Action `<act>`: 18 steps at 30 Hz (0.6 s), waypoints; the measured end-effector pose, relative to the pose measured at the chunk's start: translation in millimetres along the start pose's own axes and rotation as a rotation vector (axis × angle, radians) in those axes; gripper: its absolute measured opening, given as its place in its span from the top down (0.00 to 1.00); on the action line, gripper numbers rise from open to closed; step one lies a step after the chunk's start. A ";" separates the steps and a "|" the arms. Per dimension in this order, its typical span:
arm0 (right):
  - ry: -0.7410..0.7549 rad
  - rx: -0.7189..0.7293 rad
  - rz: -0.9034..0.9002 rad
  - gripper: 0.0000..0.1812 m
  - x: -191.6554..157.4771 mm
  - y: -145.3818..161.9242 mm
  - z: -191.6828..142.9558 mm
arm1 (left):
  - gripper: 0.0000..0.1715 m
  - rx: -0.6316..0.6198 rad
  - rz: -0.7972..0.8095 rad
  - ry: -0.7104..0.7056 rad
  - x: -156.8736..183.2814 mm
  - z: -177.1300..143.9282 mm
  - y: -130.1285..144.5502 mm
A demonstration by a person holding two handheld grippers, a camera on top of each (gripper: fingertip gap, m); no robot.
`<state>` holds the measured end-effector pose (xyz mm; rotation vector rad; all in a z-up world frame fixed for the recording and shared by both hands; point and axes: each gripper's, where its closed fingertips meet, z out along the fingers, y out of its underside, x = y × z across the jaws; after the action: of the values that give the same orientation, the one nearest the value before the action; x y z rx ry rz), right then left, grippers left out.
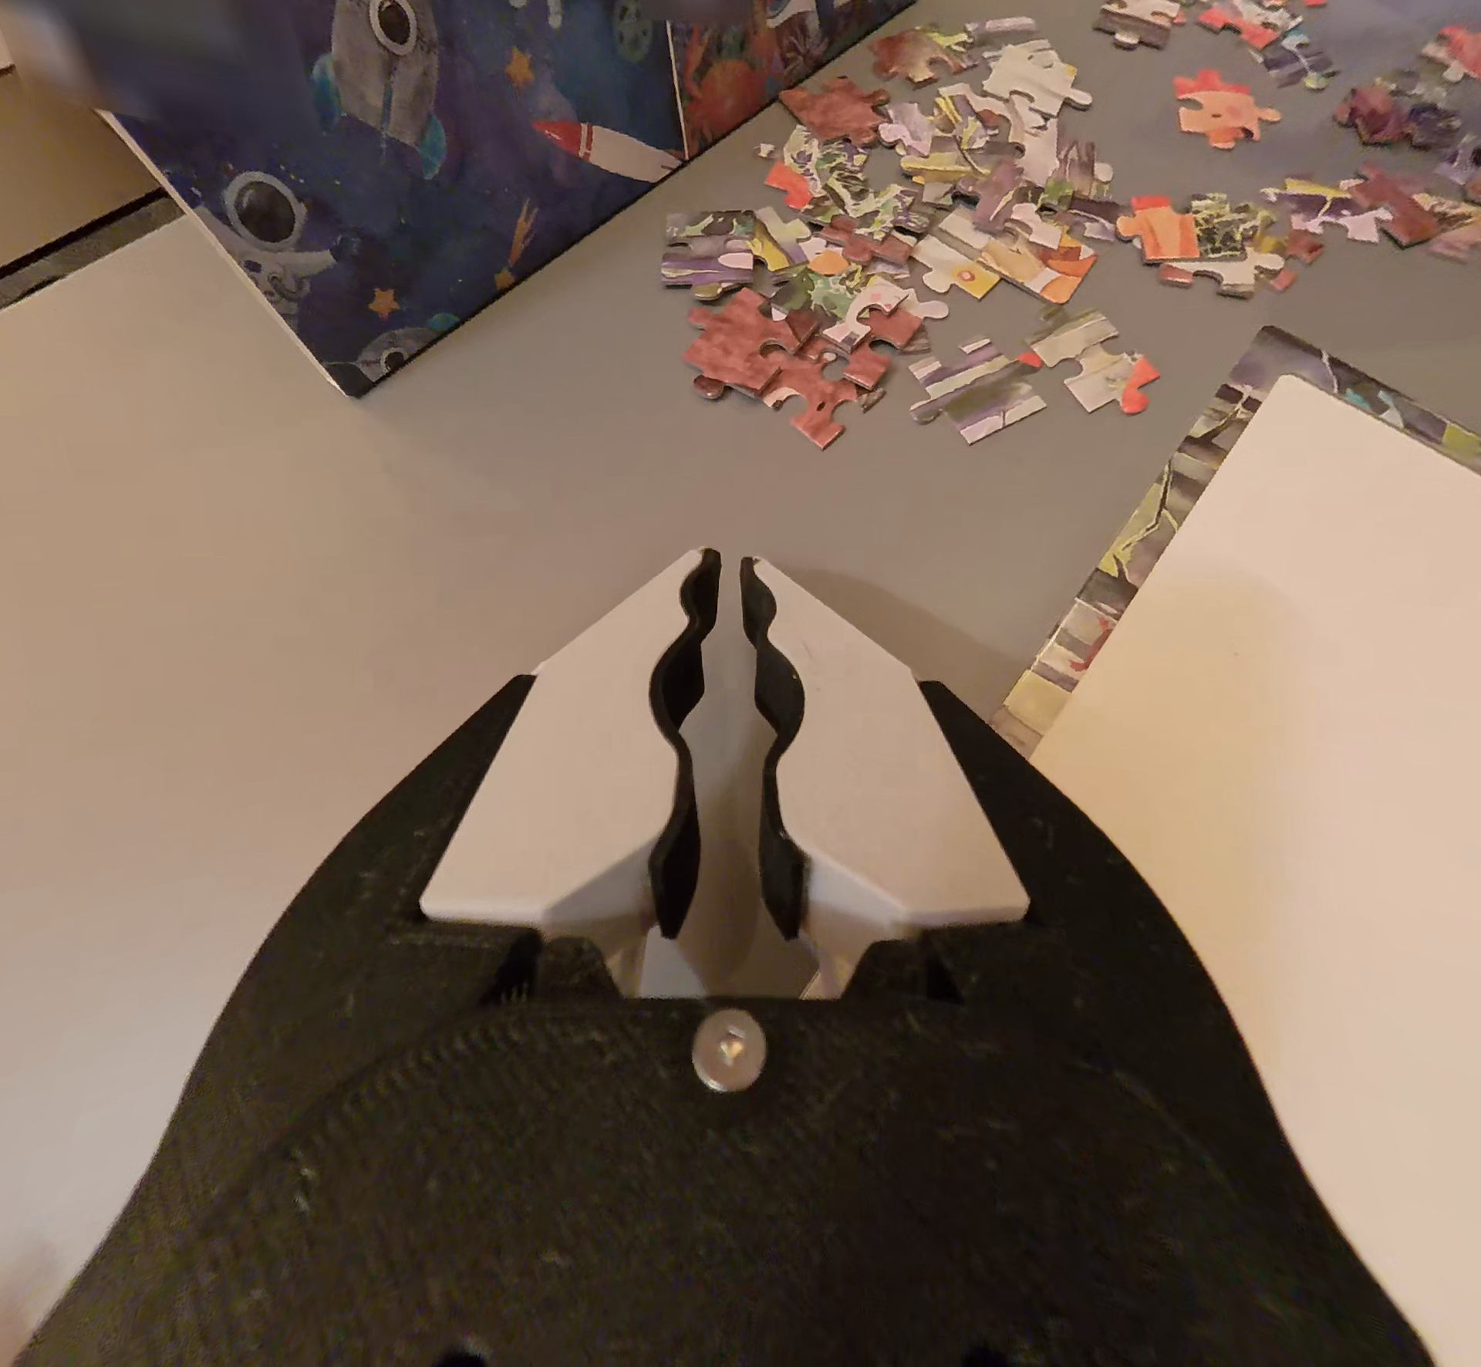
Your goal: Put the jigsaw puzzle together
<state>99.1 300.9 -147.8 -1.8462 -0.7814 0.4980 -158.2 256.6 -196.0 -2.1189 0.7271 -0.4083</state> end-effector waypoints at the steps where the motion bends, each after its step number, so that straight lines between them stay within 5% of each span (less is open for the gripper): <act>1: -0.002 -0.012 -0.019 0.73 -3.5 1.8 2.3 | 0.98 -0.007 0.004 -0.004 0.1 0.8 0.8; 10: -0.039 -0.092 -0.079 0.73 -23.7 20.3 21.8 | 0.96 -0.094 0.103 -0.054 3.8 9.6 11.1; 18: 0.014 -0.048 -0.062 0.74 -6.5 10.5 10.1 | 0.94 -0.128 0.139 -0.076 4.3 12.8 15.5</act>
<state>91.0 300.0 -161.4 -1.8621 -0.8447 0.4297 -153.7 254.3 -215.9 -2.1745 0.8700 -0.2095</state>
